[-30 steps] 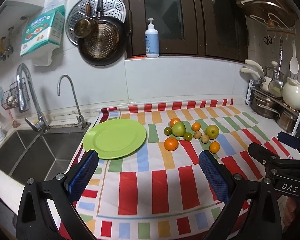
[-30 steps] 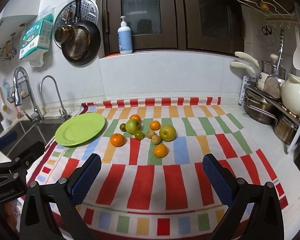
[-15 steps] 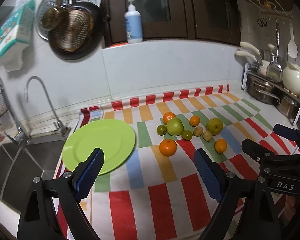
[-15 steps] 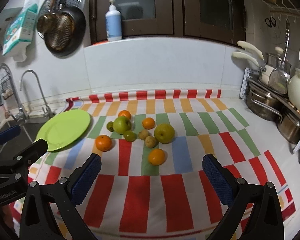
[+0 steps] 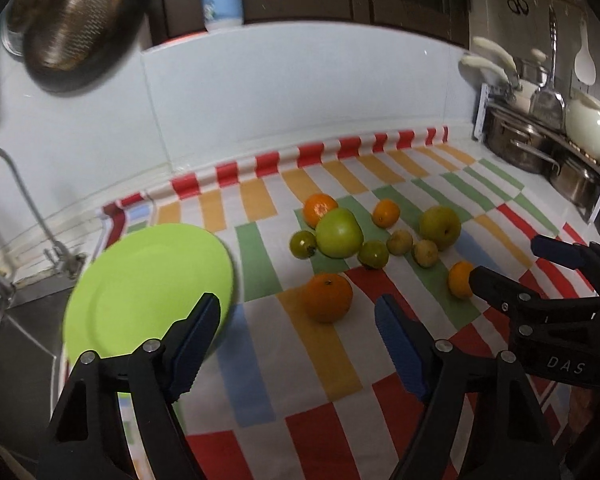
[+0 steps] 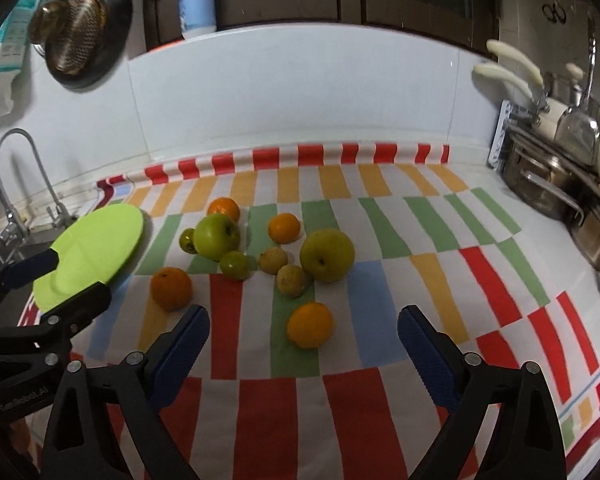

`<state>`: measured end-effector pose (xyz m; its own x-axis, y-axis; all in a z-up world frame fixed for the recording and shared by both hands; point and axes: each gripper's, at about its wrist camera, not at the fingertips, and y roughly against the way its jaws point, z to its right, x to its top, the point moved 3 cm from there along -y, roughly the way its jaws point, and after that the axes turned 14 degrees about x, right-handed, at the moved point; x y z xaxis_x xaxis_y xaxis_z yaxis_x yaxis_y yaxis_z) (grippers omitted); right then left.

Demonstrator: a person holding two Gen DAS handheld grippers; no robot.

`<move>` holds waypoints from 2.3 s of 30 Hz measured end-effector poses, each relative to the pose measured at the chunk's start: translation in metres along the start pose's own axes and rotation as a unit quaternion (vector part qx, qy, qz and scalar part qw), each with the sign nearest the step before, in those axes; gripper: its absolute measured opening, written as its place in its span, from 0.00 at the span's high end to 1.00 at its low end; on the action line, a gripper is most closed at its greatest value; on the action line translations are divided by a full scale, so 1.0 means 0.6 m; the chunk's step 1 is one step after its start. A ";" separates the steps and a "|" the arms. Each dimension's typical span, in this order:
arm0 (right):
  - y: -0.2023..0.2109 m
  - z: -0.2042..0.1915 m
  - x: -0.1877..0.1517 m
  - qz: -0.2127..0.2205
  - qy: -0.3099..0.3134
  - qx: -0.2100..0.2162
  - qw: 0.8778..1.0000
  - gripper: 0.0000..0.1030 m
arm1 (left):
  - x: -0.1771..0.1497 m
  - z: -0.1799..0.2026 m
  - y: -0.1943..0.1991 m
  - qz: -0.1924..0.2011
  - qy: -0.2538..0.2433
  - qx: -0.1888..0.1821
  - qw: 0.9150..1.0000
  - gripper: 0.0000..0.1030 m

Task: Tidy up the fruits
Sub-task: 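Grasp an orange with the left tool while the right tool grasps another orange, then carry both held oranges over the green plate and lower them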

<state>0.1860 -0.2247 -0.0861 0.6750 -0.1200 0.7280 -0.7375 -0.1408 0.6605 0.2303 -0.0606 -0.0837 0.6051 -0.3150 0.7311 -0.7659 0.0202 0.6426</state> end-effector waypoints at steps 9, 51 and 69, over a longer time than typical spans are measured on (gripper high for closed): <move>-0.065 0.017 -0.009 -0.051 -0.024 0.011 0.998 0.27 | -0.004 0.026 -0.068 -0.039 -0.016 -0.030 0.999 0.35; -0.025 -0.064 0.004 -0.023 0.055 0.038 0.997 0.66 | 0.004 -0.028 -0.011 -0.012 0.015 -0.047 0.999 0.59; -0.010 -0.199 0.039 0.026 0.110 0.103 0.988 0.66 | 0.001 -0.168 0.044 0.021 0.061 0.014 0.998 0.60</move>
<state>0.2035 -0.1091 -0.0513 0.5991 0.0803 0.7966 -0.7346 -0.3407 0.5868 0.2325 0.0355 -0.0435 0.5925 -0.1967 0.7812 -0.7964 0.0031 0.6048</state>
